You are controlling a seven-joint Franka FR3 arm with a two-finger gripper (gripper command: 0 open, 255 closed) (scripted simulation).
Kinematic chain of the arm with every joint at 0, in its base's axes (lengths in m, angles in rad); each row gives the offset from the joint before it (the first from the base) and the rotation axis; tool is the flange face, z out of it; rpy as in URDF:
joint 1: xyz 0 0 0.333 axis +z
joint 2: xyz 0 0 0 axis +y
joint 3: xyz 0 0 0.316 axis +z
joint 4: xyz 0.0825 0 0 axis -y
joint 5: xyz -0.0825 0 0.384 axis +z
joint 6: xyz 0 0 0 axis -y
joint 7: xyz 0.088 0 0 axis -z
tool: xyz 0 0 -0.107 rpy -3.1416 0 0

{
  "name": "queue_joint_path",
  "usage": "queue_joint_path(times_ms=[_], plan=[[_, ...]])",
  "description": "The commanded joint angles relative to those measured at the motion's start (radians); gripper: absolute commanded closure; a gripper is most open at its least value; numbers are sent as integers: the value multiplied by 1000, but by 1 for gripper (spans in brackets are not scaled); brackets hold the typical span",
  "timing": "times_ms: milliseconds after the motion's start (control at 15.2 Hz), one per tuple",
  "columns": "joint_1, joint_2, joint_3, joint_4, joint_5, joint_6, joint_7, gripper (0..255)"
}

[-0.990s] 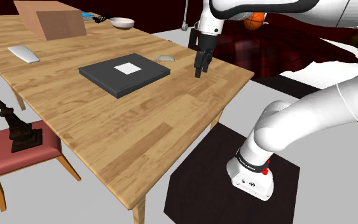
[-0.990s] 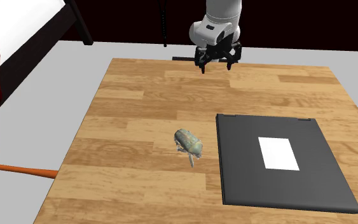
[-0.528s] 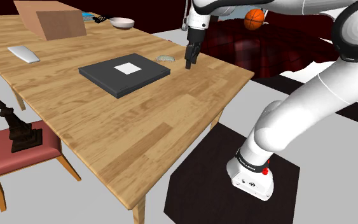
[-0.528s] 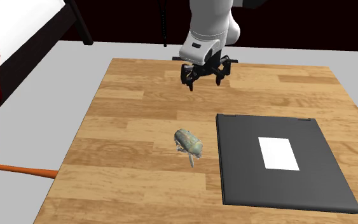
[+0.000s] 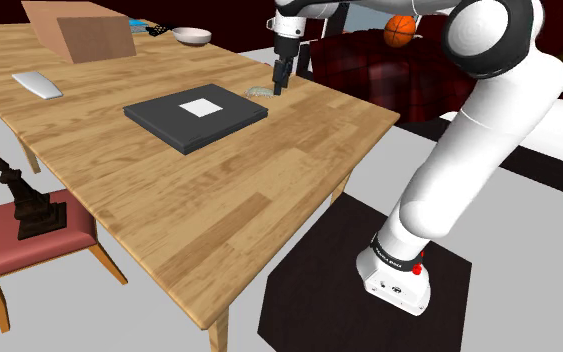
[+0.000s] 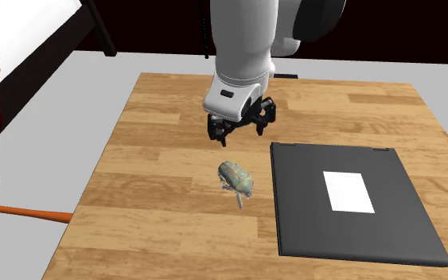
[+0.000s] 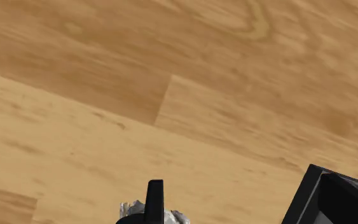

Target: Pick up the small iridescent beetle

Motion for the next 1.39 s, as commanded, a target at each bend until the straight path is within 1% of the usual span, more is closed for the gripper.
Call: queue_joint_path(times_ms=[0, 264, 330, 792, 924, 990, 1320], plan=[[-4, 75, -7, 85, 13, -5, -46, 0], [-22, 238, -11, 292, 47, -36, -127, 0], [-23, 243, -10, 298, 48, -37, -129, 0], [-21, 244, -8, 198, 50, 64, -134, 0], [-21, 244, -8, 198, 50, 64, -134, 0], [-21, 243, -8, 199, 50, 63, -133, 255], [-21, 242, -8, 197, 49, 63, -133, 255]])
